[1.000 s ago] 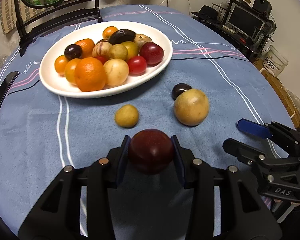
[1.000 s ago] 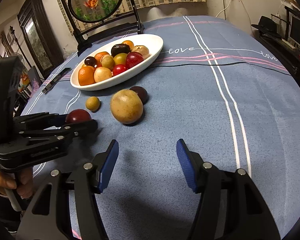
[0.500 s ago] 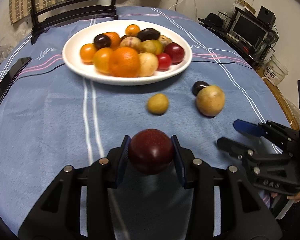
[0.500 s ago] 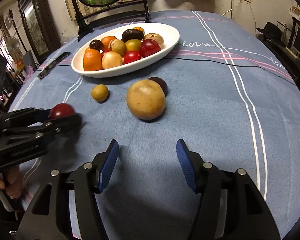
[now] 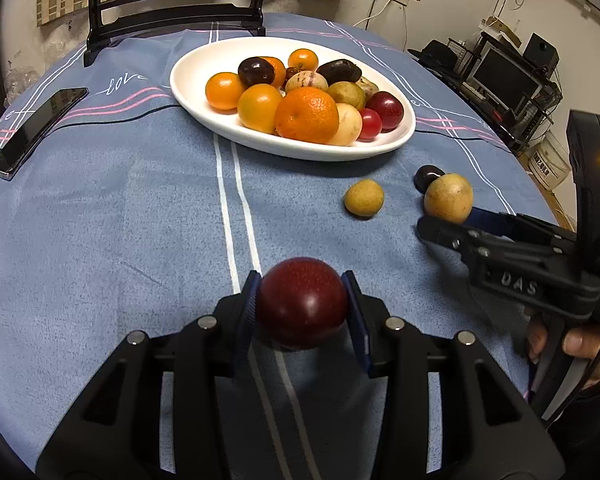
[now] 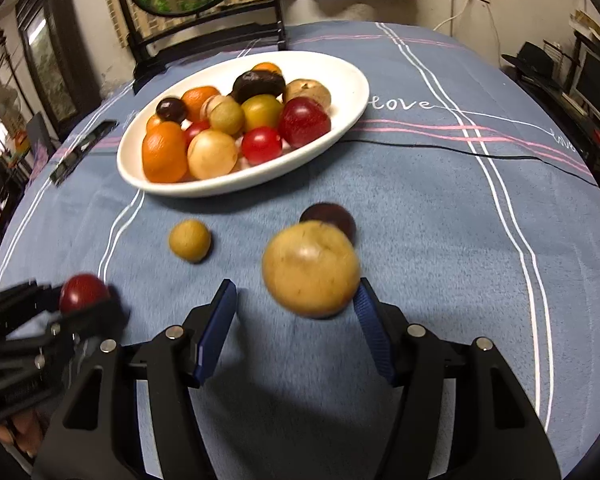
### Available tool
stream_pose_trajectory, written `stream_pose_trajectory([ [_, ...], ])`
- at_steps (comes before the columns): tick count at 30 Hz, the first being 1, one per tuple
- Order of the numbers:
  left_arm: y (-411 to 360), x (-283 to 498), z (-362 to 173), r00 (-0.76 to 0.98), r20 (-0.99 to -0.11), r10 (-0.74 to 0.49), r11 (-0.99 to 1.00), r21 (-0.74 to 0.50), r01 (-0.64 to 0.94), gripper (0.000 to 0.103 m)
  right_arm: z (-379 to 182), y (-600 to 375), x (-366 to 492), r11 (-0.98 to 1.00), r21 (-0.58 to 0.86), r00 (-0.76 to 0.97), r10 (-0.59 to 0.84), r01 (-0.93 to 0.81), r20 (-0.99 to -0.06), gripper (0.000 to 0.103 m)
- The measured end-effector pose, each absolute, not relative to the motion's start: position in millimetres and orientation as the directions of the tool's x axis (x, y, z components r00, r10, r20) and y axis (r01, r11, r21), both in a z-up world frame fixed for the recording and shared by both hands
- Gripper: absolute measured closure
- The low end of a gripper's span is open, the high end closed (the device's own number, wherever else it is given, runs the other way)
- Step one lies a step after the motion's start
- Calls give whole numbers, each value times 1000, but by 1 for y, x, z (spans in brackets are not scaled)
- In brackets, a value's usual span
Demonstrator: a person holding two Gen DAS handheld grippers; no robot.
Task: Organize fruits
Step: 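Lift the dark red fruit and large potato above the table with both tools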
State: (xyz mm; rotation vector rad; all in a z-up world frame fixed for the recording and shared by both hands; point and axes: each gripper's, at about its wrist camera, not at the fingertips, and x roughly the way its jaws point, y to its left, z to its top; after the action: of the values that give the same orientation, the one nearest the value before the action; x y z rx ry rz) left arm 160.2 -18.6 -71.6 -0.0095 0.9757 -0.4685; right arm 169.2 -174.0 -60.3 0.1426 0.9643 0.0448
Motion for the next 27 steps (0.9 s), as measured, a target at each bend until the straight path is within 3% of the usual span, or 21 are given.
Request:
stream_pose_trajectory([
  [7, -22, 158, -73, 476, -796, -374, 905, -200, 377, 61, -59, -181, 172, 984, 169, 589, 102, 60, -802, 58],
  [27, -30, 155, -64, 488, -803, -343, 914, -165, 370, 61, -38, -208, 122, 981, 187, 655, 106, 56, -749, 59],
])
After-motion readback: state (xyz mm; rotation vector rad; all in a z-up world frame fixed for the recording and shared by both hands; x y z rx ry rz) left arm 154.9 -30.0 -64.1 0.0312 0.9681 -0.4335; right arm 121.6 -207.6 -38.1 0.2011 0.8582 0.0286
